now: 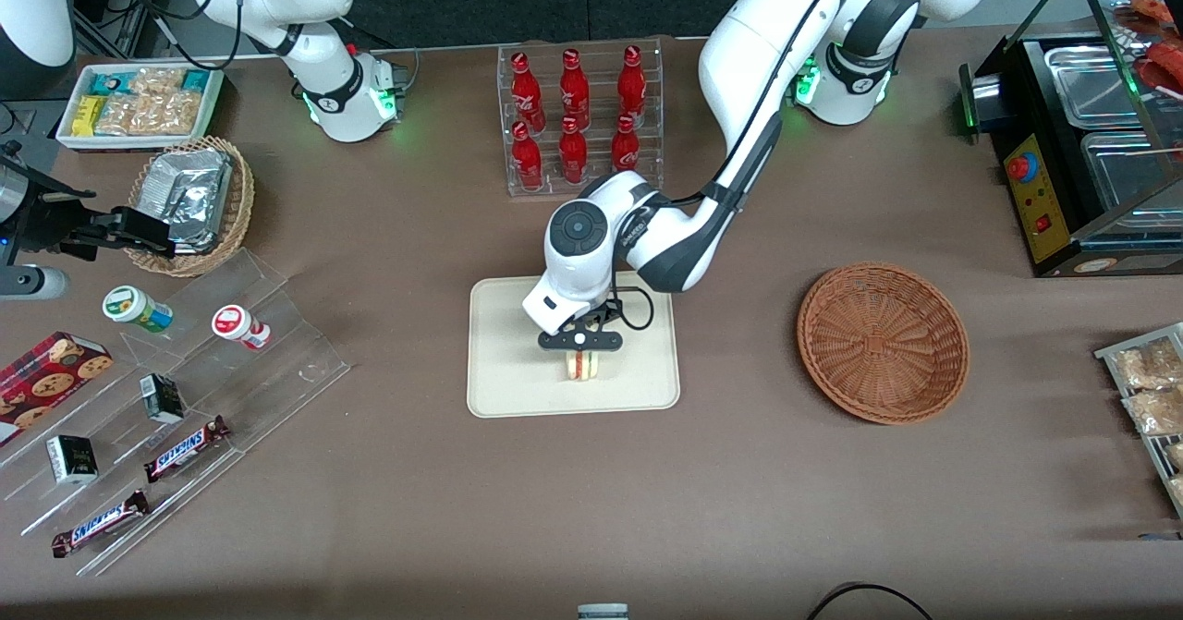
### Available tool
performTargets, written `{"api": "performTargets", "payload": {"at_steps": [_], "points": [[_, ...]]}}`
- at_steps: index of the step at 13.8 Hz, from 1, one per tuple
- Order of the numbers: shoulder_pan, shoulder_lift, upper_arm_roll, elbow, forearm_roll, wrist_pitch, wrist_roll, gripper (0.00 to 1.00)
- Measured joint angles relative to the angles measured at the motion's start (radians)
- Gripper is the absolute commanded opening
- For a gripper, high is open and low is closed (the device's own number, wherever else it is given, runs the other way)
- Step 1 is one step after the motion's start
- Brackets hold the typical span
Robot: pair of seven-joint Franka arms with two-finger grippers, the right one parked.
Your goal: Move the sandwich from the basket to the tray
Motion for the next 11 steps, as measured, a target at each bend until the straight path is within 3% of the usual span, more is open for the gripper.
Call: {"api": "performTargets", "payload": {"at_steps": [1,3,8,11], "points": [[0.0,0.002,0.0,0.001,0.0,0.0,0.003,0.52],[-0.001,0.005,0.0,0.001,0.0,0.0,0.006,1.0],[0.003,-0.007,0.002,0.027,0.0,-0.014,0.006,1.0],[0.045,-0.088,0.008,0.004,0.0,-0.098,0.015,1.0]]}}
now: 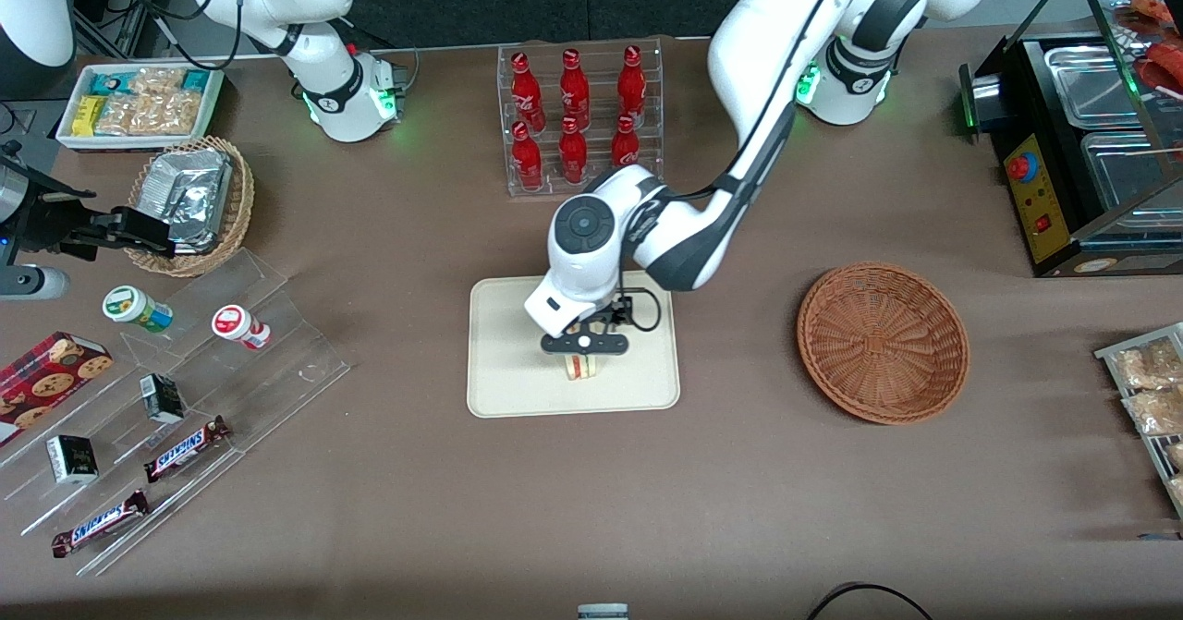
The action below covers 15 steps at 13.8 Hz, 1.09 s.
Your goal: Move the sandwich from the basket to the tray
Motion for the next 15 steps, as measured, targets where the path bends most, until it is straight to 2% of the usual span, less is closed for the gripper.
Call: {"api": "performTargets", "payload": {"at_steps": [2,5,10,15], "points": [[0.052,-0.092,0.001,-0.083,0.0,-0.021,0.074,1.0],[0.149,-0.25,0.004,-0.287,-0.001,-0.019,0.206,1.0],[0.374,-0.485,0.009,-0.625,-0.001,0.029,0.5,1.0],[0.594,-0.612,0.01,-0.698,-0.014,-0.014,0.756,1.0]]}}
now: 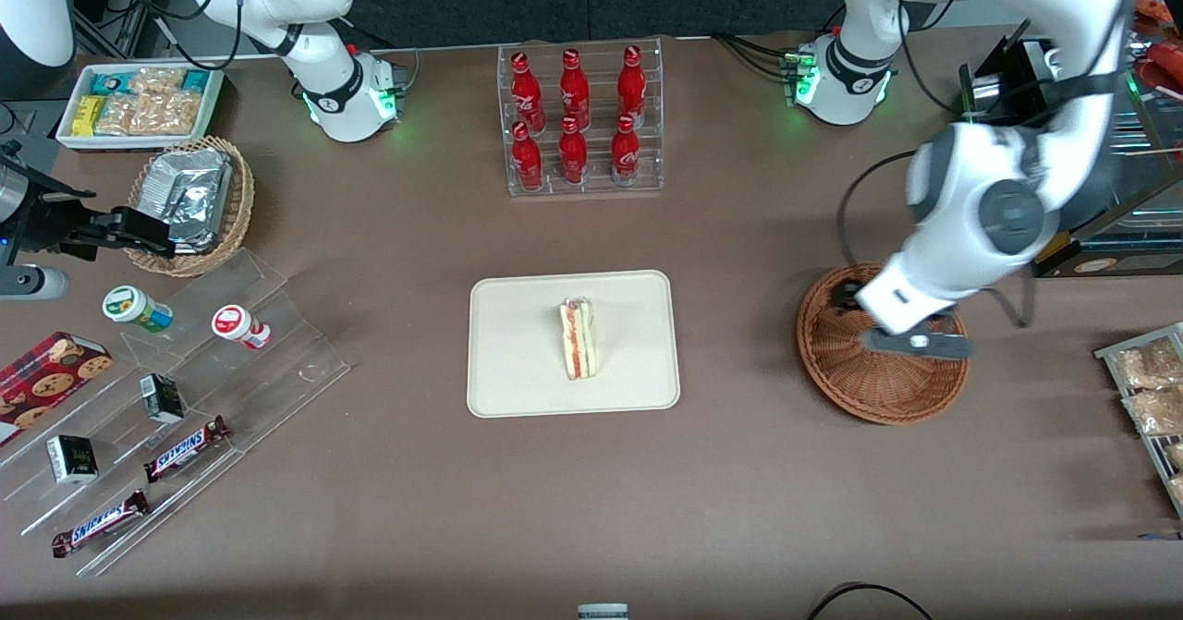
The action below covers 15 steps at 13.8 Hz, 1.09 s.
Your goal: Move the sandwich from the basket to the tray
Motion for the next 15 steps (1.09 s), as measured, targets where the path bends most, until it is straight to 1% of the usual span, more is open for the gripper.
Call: {"api": "performTargets", "payload": {"at_steps": [3,7,10,13,15], "points": [[0.063,-0.101,0.0,0.001,-0.011,-0.098,0.036,1.0],[0.075,-0.209,0.004,0.022,-0.011,-0.213,0.037,1.0],[0.075,-0.229,0.007,0.091,-0.012,-0.305,0.037,1.0],[0.075,-0.233,0.007,0.163,-0.012,-0.334,0.036,1.0],[0.075,-0.238,0.008,0.216,-0.012,-0.386,0.036,1.0]]}}
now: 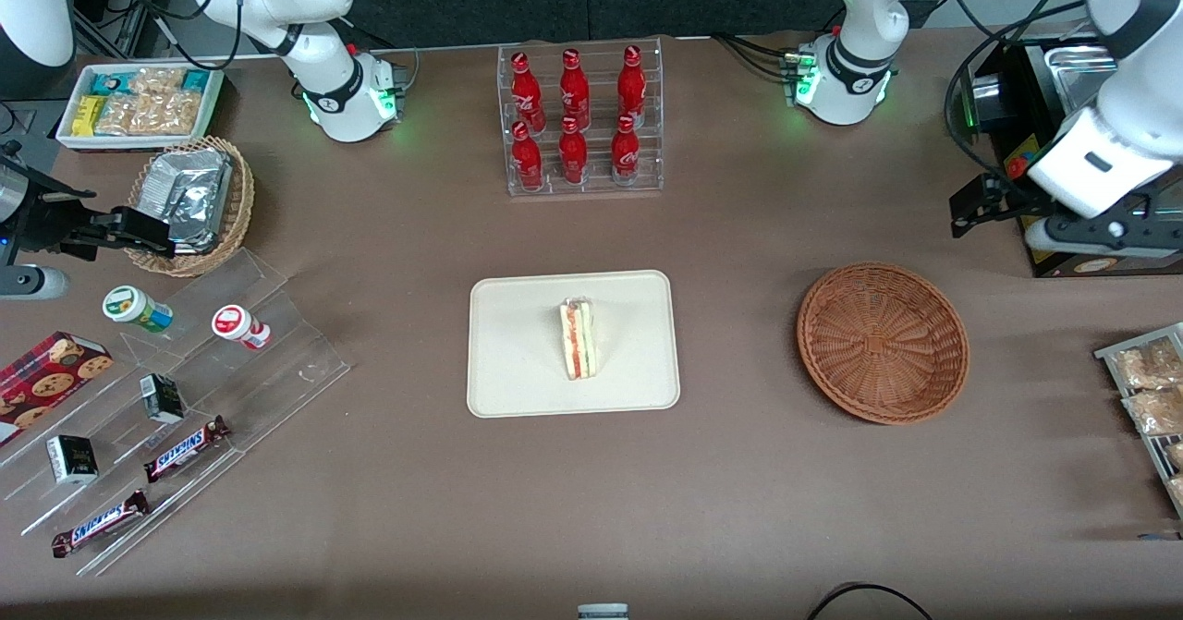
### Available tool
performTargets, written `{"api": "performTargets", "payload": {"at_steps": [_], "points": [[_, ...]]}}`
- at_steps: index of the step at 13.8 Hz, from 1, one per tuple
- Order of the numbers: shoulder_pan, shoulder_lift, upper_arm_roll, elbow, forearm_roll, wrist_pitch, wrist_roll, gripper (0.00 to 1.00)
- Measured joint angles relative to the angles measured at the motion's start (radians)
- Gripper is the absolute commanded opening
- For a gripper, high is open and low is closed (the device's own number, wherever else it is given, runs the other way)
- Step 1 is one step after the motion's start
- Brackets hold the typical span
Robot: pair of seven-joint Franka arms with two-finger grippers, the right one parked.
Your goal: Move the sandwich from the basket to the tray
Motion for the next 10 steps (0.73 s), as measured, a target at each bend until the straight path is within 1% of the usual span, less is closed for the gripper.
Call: {"api": "performTargets", "payload": {"at_steps": [4,10], "points": [[0.0,-0.003,0.001,0.084,0.0,-0.094,0.0,1.0],[0.0,-0.002,0.001,0.094,0.0,-0.135,0.0,1.0]]}}
